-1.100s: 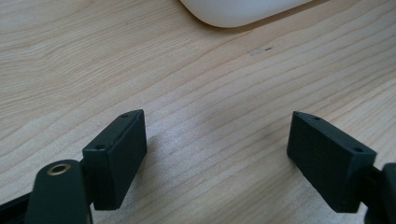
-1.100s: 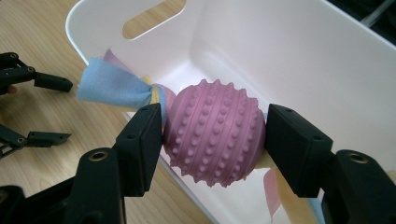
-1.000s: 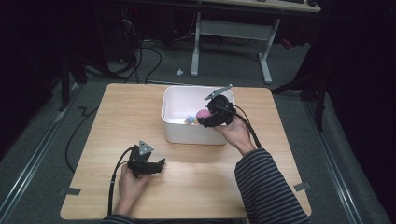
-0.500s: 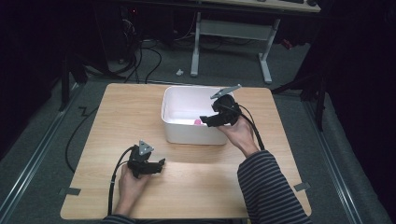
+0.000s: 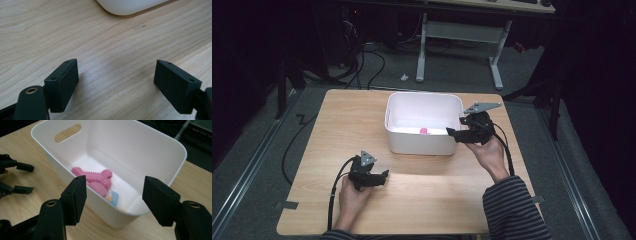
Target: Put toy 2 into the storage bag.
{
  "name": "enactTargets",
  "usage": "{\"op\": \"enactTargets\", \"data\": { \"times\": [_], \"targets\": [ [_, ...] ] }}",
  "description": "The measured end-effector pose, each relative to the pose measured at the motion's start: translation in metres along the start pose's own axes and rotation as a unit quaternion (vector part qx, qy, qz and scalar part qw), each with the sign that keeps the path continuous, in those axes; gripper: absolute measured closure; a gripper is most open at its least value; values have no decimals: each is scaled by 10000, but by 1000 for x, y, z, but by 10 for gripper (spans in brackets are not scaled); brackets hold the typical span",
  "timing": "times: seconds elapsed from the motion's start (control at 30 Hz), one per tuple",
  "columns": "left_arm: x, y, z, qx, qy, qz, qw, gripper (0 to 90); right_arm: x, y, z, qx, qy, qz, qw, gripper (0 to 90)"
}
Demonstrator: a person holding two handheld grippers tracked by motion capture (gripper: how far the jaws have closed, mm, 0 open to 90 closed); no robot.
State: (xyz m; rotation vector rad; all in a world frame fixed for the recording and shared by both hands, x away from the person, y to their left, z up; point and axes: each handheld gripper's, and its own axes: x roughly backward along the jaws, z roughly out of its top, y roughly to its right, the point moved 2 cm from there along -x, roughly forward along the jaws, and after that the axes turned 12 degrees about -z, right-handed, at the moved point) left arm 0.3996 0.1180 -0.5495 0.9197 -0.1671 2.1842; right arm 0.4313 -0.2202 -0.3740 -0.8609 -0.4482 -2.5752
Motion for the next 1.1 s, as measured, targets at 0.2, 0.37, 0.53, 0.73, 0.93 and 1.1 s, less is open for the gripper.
{"op": "enactTargets", "data": {
  "times": [0.2,0.37,0.53,0.73,0.93,1.1],
  "targets": [
    [0,0,0,-5,2,8,10000,201,10,9,-35,-119,-55,-245,9996,369],
    [0,0,0,-6,2,14,10000,201,11,19,-77,-429,-170,-443,9979,370],
    [0,0,0,-9,3,27,10000,201,-7,25,-132,-786,-322,-575,9947,364],
    [0,0,0,-8,9,27,10000,201,-39,23,-188,-920,-716,-903,9891,361],
    [0,0,0,-10,10,30,10000,201,-39,21,-196,-956,-508,-1109,9879,364],
    [0,0,0,-5,11,27,10000,201,-39,22,-197,-1030,-558,-1080,9872,296]
  ]
}}
